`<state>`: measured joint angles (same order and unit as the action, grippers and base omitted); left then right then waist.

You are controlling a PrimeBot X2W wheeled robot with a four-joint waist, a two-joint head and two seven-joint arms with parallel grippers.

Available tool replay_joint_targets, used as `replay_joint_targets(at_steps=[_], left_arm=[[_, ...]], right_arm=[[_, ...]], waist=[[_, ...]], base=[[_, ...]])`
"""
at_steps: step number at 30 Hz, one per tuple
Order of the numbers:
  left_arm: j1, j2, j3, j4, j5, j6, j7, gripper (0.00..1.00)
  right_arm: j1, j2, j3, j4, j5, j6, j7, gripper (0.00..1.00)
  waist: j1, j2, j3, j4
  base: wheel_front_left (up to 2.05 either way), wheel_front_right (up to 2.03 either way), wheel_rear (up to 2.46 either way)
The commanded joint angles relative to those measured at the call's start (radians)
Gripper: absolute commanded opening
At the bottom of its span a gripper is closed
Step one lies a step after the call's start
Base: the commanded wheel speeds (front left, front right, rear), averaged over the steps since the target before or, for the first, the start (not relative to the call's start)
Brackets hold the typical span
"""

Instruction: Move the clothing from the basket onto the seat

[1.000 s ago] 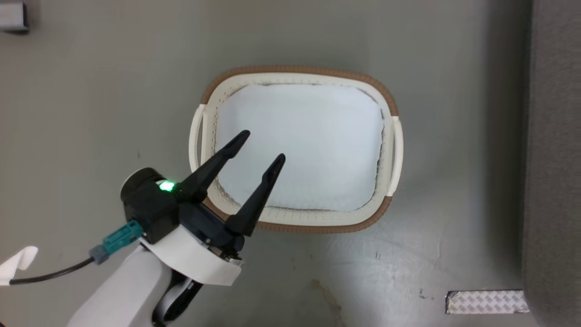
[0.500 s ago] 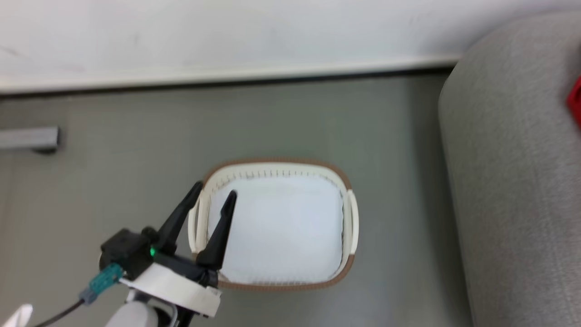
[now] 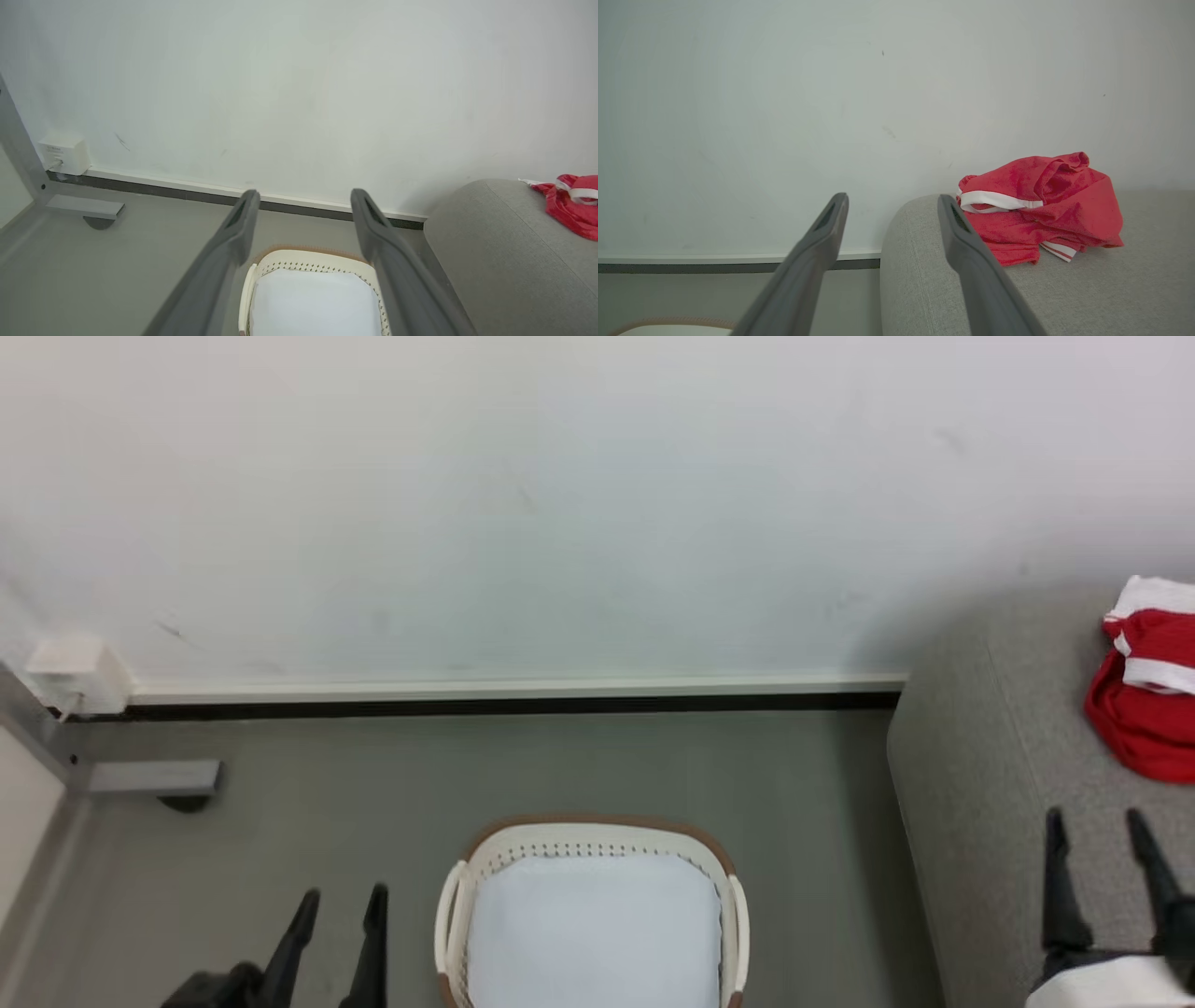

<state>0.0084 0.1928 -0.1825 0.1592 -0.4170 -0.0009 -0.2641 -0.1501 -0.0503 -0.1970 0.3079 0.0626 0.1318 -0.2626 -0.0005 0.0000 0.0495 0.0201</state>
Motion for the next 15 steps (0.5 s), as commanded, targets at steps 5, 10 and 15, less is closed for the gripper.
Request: replay_joint_targets(at_steps=[5, 10, 15], left_arm=[[0.053, -0.039, 0.07, 0.049, 0.064, -0.028, 0.0, 1.0], [0.071, -0.067, 0.133, 0.082, 0.118, -0.076, 0.0, 1.0], [0.063, -0.081, 0.159, 0.101, 0.157, -0.113, 0.0, 1.0]], right_arm=[[0.095, -0.001, 0.114, 0.001, 0.041, -0.002, -0.003, 1.0], [0.144, -0.002, 0.183, 0.015, 0.084, -0.002, -0.003, 1.0], [0.155, -0.002, 0.193, 0.014, 0.093, -0.002, -0.003, 1.0]], waist=[[0.0005, 0.0, -0.063, 0.032], [0.0005, 0.0, -0.085, 0.034], [0.0005, 0.0, -0.094, 0.027]], base=[[0.0, 0.0, 0.0], [0.0, 0.0, 0.0], [0.0, 0.0, 0.0]])
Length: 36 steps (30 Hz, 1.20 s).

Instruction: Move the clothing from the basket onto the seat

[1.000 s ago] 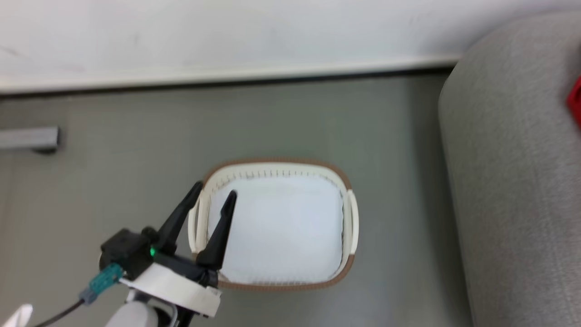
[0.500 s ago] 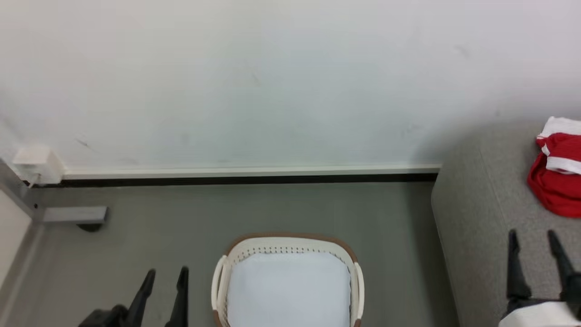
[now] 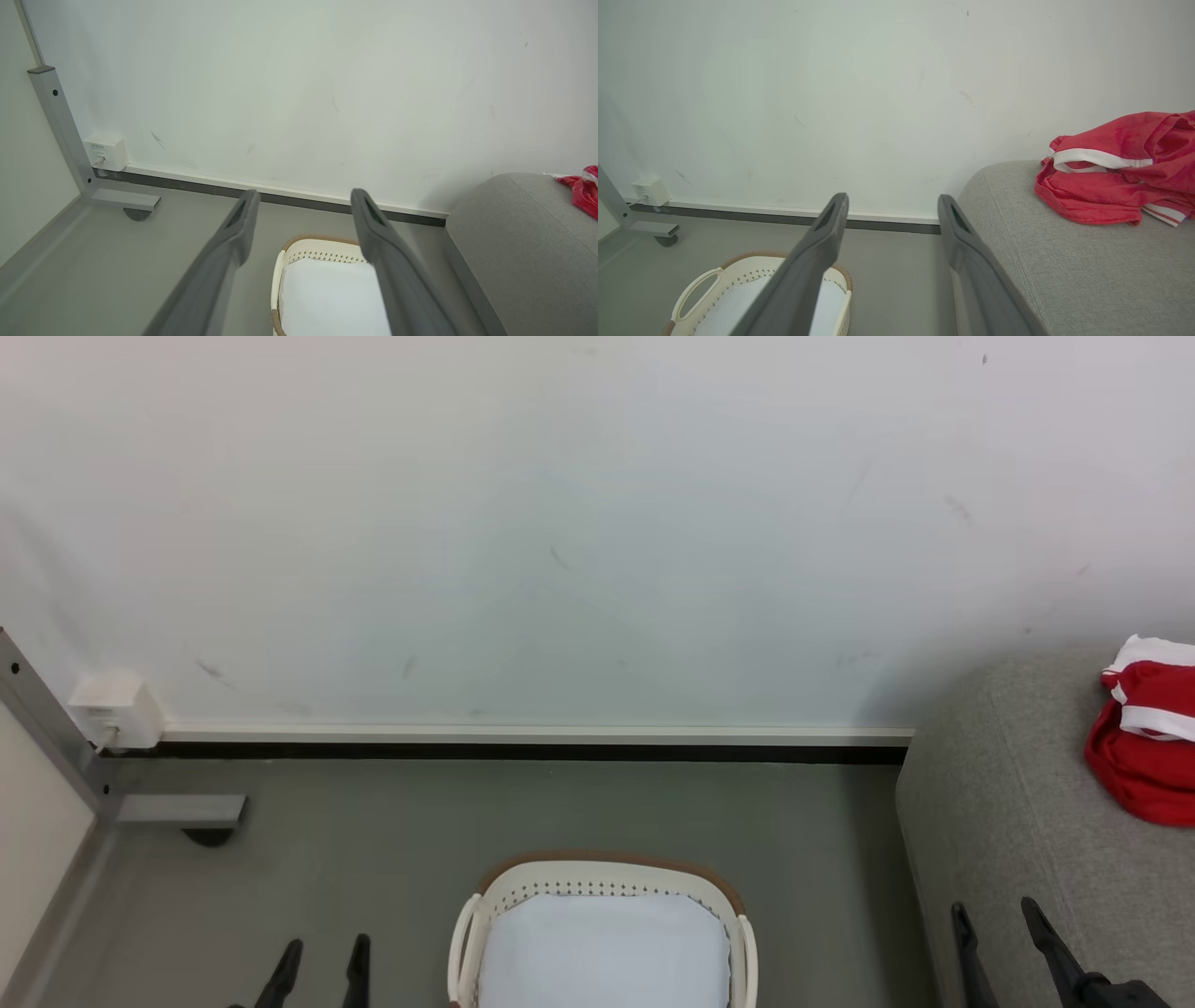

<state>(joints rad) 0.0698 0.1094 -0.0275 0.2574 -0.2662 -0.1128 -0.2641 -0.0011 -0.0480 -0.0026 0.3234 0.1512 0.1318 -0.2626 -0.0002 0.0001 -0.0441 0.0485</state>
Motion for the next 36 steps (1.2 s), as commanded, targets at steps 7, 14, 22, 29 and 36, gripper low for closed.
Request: replay_joint_targets(at_steps=[7, 14, 22, 29, 36], left_arm=[[-0.015, -0.016, 0.01, 0.003, 0.029, -0.016, 0.0, 1.0], [-0.022, -0.008, -0.005, 0.004, 0.034, -0.018, 0.0, 1.0], [-0.018, -0.001, -0.041, 0.013, 0.025, -0.018, 0.001, 0.0], [-0.021, -0.012, -0.031, 0.027, -0.074, -0.019, 0.028, 0.0], [-0.038, -0.016, -0.014, 0.023, -0.199, -0.018, 0.063, 0.0]], right_arm=[[0.001, -0.004, 0.007, -0.001, 0.005, -0.002, -0.003, 1.0], [-0.001, -0.004, 0.008, 0.005, 0.008, -0.002, -0.003, 1.0], [0.003, 0.003, 0.008, 0.016, 0.008, 0.0, 0.003, 0.0], [-0.004, 0.007, -0.005, 0.032, 0.111, 0.0, 0.037, 0.0], [-0.012, 0.006, -0.013, 0.017, 0.245, 0.0, 0.068, 0.0]], waist=[[0.0002, -0.0001, 0.0, -0.014], [0.0002, -0.0001, 0.004, -0.02], [0.0002, -0.0001, 0.004, -0.016], [0.0002, -0.0001, 0.006, -0.018], [0.0002, -0.0001, 0.009, -0.019]], base=[[0.0, 0.0, 0.0], [0.0, 0.0, 0.0], [0.0, 0.0, 0.0], [0.0, 0.0, 0.0], [0.0, 0.0, 0.0]])
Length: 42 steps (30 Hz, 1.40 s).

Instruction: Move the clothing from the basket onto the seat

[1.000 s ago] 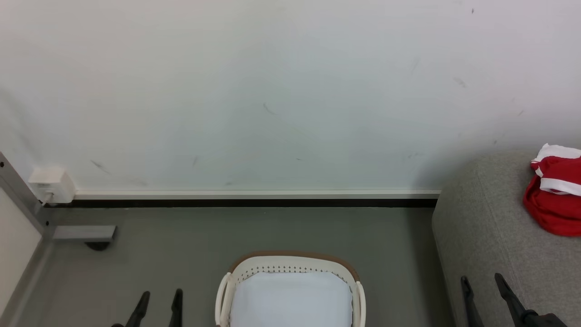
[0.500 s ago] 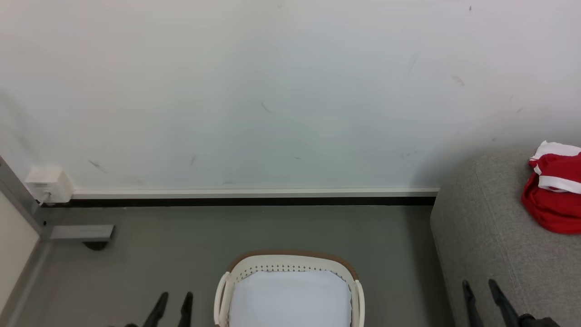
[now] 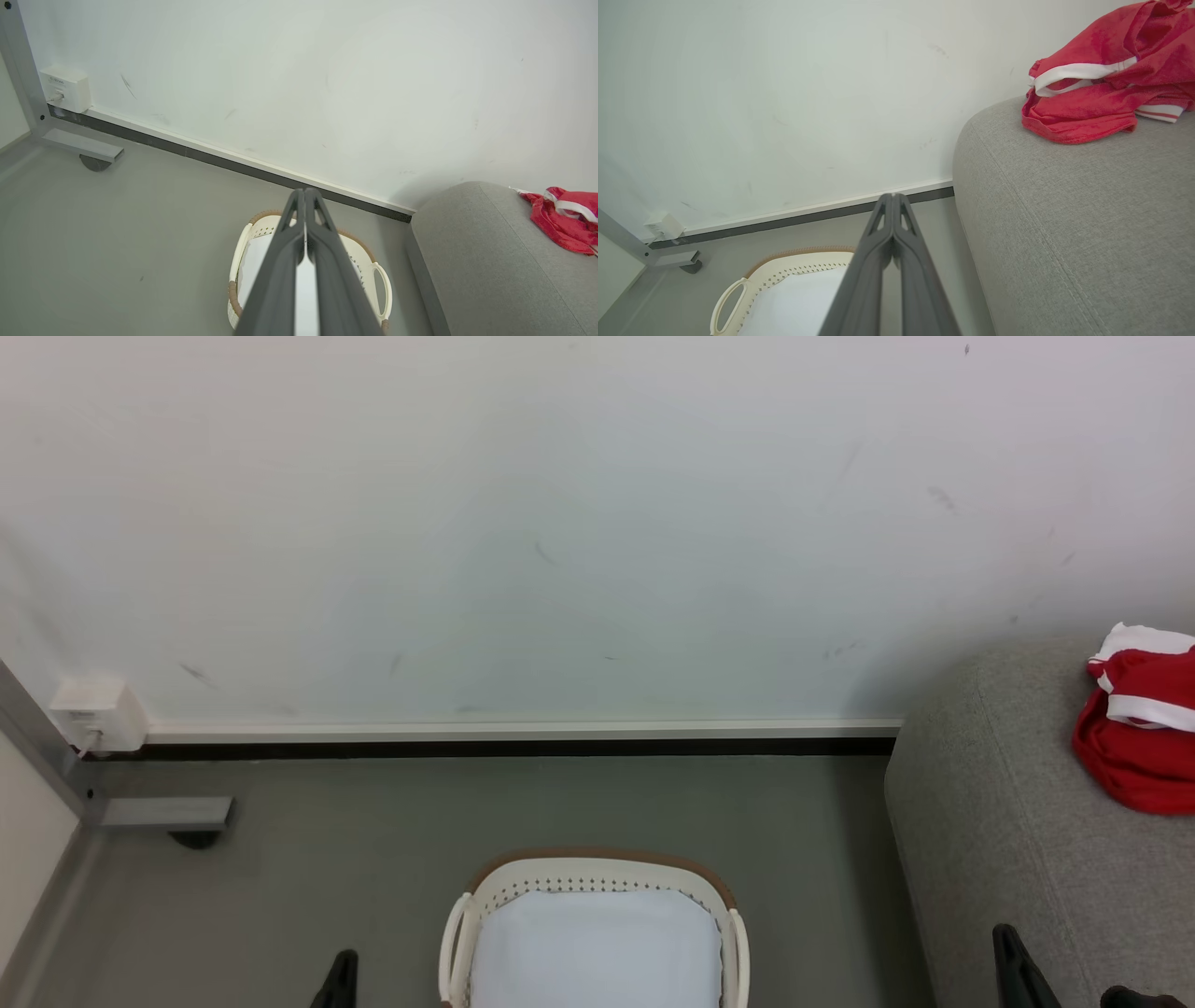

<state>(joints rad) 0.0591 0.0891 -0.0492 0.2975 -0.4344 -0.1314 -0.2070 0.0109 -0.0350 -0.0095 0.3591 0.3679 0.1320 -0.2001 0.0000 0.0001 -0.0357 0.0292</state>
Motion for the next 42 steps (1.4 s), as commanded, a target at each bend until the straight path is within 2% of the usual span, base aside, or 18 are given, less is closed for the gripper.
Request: replay_joint_targets(at_steps=[1, 25, 42], left_arm=[[-0.029, 0.004, 0.01, -0.018, -0.048, 0.0, 0.01, 0.0], [-0.074, -0.009, 0.058, -0.03, -0.392, 0.0, 0.104, 0.0], [-0.101, -0.017, 0.086, -0.037, -0.594, 0.001, 0.161, 0.0]], right_arm=[[-0.026, -0.007, -0.007, -0.021, 0.047, 0.0, 0.01, 0.0], [-0.056, -0.011, -0.036, -0.052, 0.41, -0.001, 0.101, 0.0], [-0.075, -0.014, -0.054, -0.07, 0.626, -0.001, 0.157, 0.0]], waist=[[0.0, -0.0001, 0.001, 0.0], [0.0, -0.0001, 0.008, -0.006], [0.0, -0.0001, 0.014, -0.011]], base=[[0.0, 0.0, 0.0], [0.0, 0.0, 0.0], [0.0, 0.0, 0.0]])
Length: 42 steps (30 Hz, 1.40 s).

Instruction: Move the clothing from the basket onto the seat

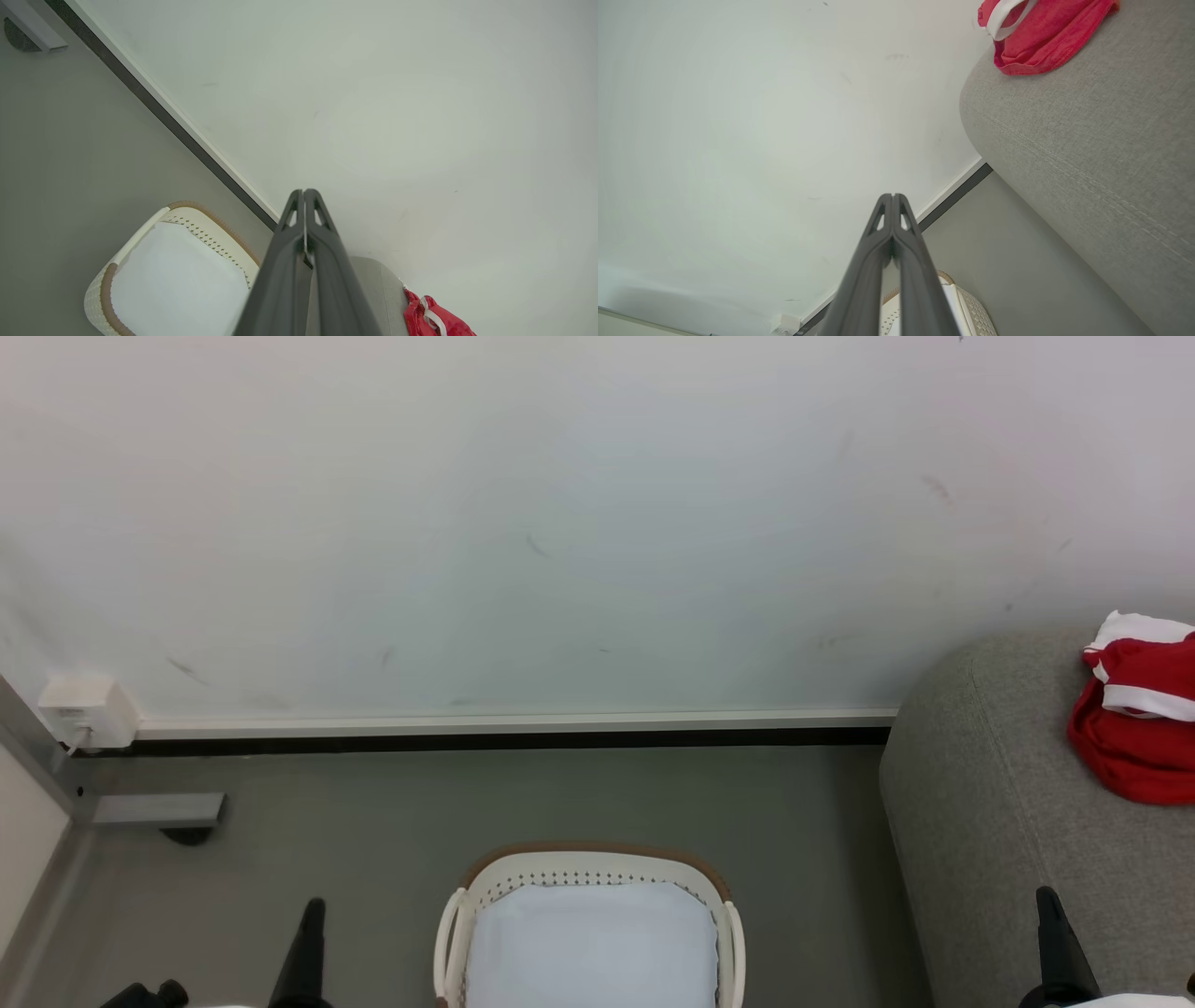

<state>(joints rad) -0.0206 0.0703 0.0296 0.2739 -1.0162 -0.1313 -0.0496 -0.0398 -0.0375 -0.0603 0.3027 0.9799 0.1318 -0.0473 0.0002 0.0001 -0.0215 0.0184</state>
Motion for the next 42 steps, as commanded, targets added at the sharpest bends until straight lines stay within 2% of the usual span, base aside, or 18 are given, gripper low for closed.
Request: replay_joint_targets(at_steps=[1, 22, 42], left_arm=[[-0.022, 0.002, 0.009, -0.014, -0.023, 0.0, 0.007, 0.0], [-0.049, -0.007, 0.039, -0.02, -0.245, 0.001, 0.068, 0.0], [-0.071, -0.012, 0.061, -0.025, -0.406, 0.001, 0.113, 0.0]], right_arm=[[-0.026, -0.011, -0.005, -0.014, 0.026, -0.001, 0.006, 0.0], [-0.046, -0.014, -0.025, -0.033, 0.257, -0.001, 0.067, 0.0], [-0.059, -0.015, -0.038, -0.045, 0.433, -0.002, 0.111, 0.0]], waist=[[-0.0001, -0.0001, 0.0, 0.0], [-0.0001, -0.0001, 0.008, -0.006], [-0.0002, -0.0001, 0.015, -0.011]], base=[[0.0, 0.0, 0.0], [0.0, 0.0, 0.0], [0.0, 0.0, 0.0]])
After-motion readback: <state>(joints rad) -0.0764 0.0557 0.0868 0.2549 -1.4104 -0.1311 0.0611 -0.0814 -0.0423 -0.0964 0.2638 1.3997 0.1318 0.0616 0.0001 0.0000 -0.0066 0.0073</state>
